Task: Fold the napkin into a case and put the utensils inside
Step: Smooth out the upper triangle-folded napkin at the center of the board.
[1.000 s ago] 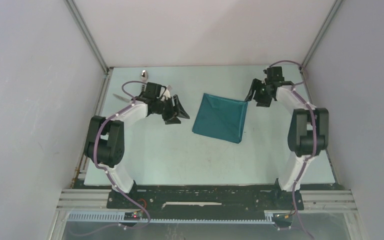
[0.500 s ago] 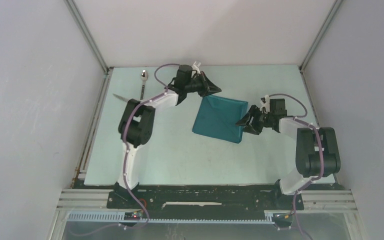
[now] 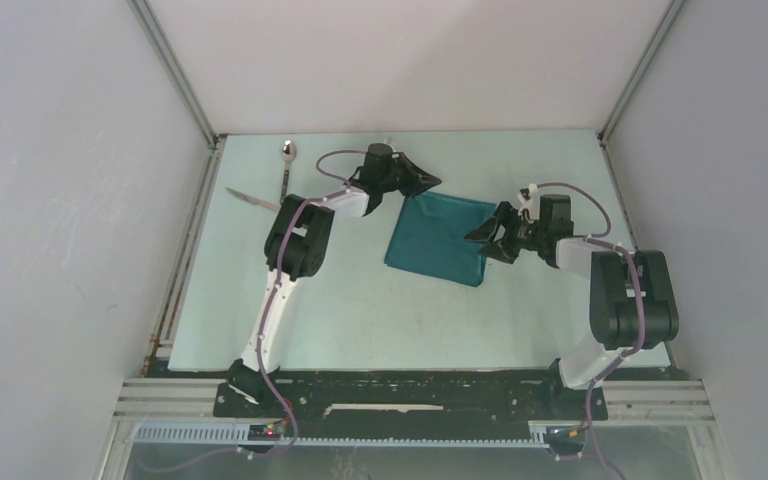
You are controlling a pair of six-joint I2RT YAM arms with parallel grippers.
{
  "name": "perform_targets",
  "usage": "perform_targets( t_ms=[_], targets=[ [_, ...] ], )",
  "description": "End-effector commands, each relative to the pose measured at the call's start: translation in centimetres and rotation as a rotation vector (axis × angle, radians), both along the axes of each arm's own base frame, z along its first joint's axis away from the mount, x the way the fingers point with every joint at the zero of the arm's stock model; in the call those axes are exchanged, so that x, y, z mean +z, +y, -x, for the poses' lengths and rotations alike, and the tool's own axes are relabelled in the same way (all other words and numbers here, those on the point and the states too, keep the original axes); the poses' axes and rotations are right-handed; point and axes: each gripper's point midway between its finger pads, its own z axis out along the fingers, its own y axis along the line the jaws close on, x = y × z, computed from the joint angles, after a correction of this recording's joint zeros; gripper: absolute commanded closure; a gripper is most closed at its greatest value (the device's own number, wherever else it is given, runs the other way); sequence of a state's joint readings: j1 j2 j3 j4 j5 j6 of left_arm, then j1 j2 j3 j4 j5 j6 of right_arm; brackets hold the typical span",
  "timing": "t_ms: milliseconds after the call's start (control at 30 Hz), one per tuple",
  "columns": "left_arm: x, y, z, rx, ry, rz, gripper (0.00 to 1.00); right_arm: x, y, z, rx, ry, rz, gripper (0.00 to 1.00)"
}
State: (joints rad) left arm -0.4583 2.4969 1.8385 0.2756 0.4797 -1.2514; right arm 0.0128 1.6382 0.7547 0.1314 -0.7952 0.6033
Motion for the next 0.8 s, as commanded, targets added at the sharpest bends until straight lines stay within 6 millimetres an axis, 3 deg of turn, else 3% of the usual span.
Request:
perform_targets(
  t_ms=[0, 133, 400, 600, 733, 767],
  targets=[
    [0.1, 1.0, -2.0, 0.092, 0.002, 0.050, 1.00, 1.2, 0.4, -0.5, 0.010, -0.049, -0.024, 0.19],
    [-0.5, 1.0, -2.2, 0.079, -0.006, 0.085, 0.96, 0.9, 0.7, -0.3, 0.024, -0.043, -0.023, 0.17],
    [-1.0, 1.4, -2.6, 0.092, -0.014, 0.137, 0.58, 0.6, 1.9, -0.2, 0.054, -0.042, -0.036, 0.13],
    [-2.1, 3.4, -3.6, 0.132, 0.012, 0.126, 0.52, -0.6, 2.2, 0.0, 0.063, -0.006, -0.051, 0.12],
    [-1.3, 3.1, -4.4, 0.096, -0.030, 0.106, 0.49, -1.1, 2.3, 0.2, 0.074, 0.006, -0.053, 0.12],
    [-0.9, 2.7, -4.3, 0.064, -0.042, 0.090, 0.44, -1.2, 2.3, 0.3, 0.078, 0.007, -0.054, 0.12]
  ],
)
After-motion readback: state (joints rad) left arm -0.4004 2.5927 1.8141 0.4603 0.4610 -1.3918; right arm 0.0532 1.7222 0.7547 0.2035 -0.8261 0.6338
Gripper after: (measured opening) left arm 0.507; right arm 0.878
